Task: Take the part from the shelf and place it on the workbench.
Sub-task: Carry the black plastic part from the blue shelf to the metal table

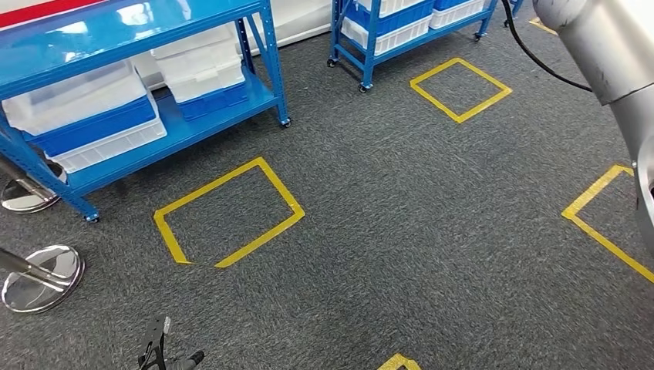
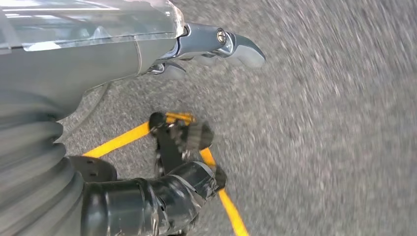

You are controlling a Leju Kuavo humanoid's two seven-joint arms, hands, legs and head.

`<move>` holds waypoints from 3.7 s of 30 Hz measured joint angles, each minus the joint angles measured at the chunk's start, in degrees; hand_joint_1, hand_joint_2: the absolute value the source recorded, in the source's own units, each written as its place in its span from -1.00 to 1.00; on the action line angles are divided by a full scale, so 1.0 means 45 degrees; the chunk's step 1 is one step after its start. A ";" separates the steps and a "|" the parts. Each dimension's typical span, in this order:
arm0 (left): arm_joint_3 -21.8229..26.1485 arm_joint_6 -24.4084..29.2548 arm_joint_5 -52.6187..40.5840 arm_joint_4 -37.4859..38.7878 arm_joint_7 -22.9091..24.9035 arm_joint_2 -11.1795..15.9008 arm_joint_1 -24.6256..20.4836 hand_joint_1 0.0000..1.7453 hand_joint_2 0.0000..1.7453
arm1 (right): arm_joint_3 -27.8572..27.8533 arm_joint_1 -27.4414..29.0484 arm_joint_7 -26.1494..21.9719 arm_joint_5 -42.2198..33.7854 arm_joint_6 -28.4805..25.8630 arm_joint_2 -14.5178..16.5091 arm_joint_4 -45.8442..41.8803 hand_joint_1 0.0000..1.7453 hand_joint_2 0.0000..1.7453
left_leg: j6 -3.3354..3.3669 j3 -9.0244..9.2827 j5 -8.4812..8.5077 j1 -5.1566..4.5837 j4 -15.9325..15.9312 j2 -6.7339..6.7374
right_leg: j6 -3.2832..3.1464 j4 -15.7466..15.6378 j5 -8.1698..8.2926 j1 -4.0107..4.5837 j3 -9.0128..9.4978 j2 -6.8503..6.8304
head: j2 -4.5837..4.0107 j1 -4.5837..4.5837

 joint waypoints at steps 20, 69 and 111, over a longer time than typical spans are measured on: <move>0.0000 -0.0124 -0.0028 0.0000 -0.0103 0.0010 -0.0031 -1.00 1.00 | 0.0005 -0.0445 0.0017 0.0288 0.0379 -0.0227 -0.0140 1.00 1.00 | 0.0134 0.0985 0.0730 -0.0124 -0.2264 0.1697 | 0.0389 -0.0029 -0.0244 0.0199 0.0141 -0.1646 | 0.0000 0.0141; -0.0182 -0.0323 -0.0386 0.0058 -0.0228 0.0069 0.0020 -1.00 1.00 | -0.0183 0.0761 0.0061 -0.0222 0.1049 -0.5039 -0.3285 1.00 1.00 | 0.0493 0.1016 0.0707 0.0032 -0.2371 -0.0403 | 0.0699 0.0069 -0.0080 -0.0038 -0.0267 0.0623 | 0.0000 0.0242; -0.0451 -0.0514 -0.0743 0.0063 -0.0210 0.0191 -0.0041 -1.00 1.00 | -0.0044 0.0122 0.0007 -0.0549 0.1977 -0.7745 -0.4261 1.00 1.00 | 0.0526 0.1340 0.0245 -0.0200 -0.2270 0.1407 | 0.0863 0.0221 -0.0071 -0.0060 -0.0066 -0.1623 | 0.0000 0.0285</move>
